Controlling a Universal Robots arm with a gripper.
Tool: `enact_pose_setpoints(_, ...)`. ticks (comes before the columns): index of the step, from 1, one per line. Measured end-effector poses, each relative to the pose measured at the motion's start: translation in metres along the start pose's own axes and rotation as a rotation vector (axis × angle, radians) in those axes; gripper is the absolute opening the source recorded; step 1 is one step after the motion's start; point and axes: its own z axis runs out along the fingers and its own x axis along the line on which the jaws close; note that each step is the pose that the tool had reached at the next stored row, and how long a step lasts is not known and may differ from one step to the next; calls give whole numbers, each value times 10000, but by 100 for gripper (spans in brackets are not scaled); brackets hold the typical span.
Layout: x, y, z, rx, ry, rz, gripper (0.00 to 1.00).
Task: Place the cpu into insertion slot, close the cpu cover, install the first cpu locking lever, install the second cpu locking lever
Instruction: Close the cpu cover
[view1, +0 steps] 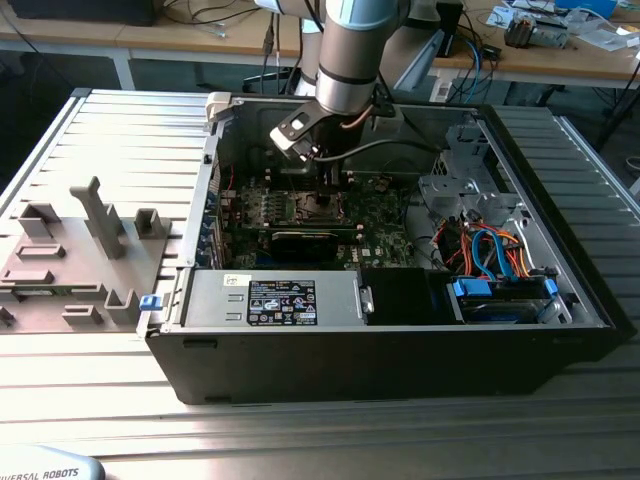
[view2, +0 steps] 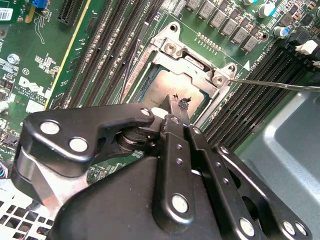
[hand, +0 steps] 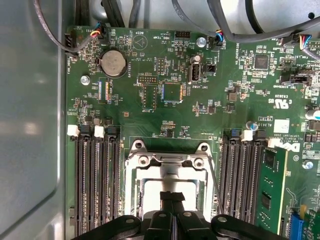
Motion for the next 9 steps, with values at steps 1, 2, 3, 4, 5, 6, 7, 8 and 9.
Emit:
enact_pose_setpoints(1, 0, 0, -2, 0, 0, -1, 11)
enact_pose_setpoints(2, 0, 0, -4, -1, 1, -1, 11)
enact_pose_setpoints(3, 0, 0, -7, -1, 1, 0, 11)
enact_pose_setpoints(4, 0, -1, -9, 0, -1, -1, 11)
enact_pose_setpoints(5, 0, -1, -11, 0, -1, 0, 11)
enact_pose_setpoints(6, 0, -1, -13, 0, -1, 0, 11)
enact_pose_setpoints(7, 0, -1, -16, 1, -3, 0, 11)
enact_pose_setpoints(8, 0, -1, -19, 0, -5, 0, 11)
enact_pose_setpoints(9, 0, -1, -21, 0, -7, -1, 11)
